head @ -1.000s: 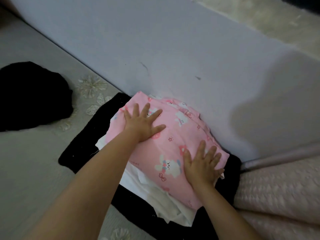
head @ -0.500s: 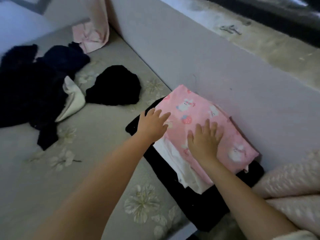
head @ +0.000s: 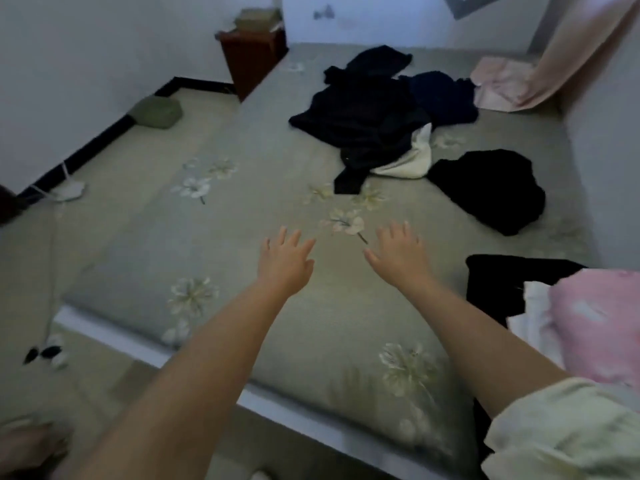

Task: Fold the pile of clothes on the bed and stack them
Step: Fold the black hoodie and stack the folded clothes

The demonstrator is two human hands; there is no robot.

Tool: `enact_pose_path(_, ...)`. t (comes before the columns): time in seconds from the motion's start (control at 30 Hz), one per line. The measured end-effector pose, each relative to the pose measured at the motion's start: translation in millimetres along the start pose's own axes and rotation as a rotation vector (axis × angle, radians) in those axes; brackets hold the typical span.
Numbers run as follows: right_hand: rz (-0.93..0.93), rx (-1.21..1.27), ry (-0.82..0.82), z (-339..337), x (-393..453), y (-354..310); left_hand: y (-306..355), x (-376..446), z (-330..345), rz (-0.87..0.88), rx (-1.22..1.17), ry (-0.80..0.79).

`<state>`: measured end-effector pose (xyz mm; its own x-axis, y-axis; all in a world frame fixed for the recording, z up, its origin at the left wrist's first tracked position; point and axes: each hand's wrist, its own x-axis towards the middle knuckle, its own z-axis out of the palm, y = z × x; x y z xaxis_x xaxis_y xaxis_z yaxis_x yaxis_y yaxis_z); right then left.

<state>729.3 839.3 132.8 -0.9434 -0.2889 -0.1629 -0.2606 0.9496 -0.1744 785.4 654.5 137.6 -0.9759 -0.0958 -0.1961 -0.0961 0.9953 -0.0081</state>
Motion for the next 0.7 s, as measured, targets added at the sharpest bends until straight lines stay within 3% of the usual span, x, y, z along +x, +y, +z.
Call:
enact_pose_path(0.17,-0.137,0.010,0.007,6,23,-133,-124,-34,1,-0.147,-0.006,0.021)
enact_pose_path(0.33,-0.071,0.054,0.042,12,45,-215,-207,-24,4,-0.161,0.032,0.019)
enact_pose_path(0.5,0.009,0.097,0.066,0,94,-210,-230,33,-2,-0.099,0.076,0.044)
enact_pose_path(0.7,0.125,-0.069,0.173,-22,186,-161,-230,149,-38,-0.034,0.105,0.083)
